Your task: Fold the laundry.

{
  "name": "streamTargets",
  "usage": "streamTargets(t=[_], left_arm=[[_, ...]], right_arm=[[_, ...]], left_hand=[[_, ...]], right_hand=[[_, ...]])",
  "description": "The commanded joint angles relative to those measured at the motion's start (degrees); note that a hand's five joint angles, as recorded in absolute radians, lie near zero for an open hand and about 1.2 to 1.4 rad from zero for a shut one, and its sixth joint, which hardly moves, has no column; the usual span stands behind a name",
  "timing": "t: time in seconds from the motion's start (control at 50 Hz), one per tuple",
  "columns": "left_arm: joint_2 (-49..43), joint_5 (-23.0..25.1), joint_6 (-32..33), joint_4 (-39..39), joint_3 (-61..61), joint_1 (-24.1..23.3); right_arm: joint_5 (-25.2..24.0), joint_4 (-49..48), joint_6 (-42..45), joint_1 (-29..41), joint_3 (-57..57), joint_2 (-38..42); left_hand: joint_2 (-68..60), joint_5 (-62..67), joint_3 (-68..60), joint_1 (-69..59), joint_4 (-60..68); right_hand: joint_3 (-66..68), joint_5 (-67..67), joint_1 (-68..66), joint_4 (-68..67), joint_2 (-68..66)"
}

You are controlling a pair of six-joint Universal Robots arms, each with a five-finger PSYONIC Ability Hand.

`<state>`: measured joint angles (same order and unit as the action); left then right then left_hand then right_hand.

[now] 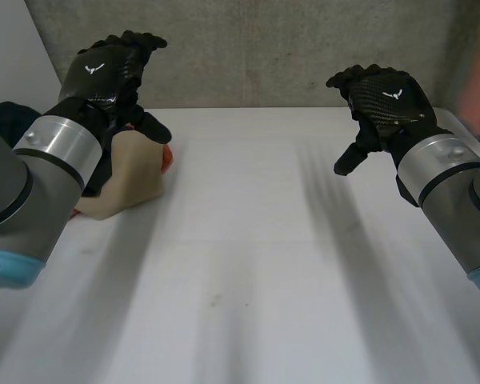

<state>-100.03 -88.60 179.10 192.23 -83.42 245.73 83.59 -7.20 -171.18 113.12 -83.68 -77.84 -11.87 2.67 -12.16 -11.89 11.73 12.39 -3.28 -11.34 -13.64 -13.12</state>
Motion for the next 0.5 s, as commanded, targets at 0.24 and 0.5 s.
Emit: streamTargets(t=[0.24, 0.5], left_arm=[[-29.77, 0.18, 38.43, 10.36, 13.97, 17.41], [-46.84, 1.15, 41.33, 10.01, 30.42, 24.8]], right_arm=[[0.09, 0.08, 2.61, 0.08, 0.01, 2.34], [0.09, 0.08, 3.22, -0.01, 0.1, 3.65]], left_hand=[[1.87, -2.67, 2.16, 1.89, -1.73], [-27.85, 27.04, -27.55, -27.82, 27.98]], right_hand=[[-2.39, 3.28, 1.34, 3.64, 3.12], [-2.39, 3.28, 1.34, 3.64, 3.12]])
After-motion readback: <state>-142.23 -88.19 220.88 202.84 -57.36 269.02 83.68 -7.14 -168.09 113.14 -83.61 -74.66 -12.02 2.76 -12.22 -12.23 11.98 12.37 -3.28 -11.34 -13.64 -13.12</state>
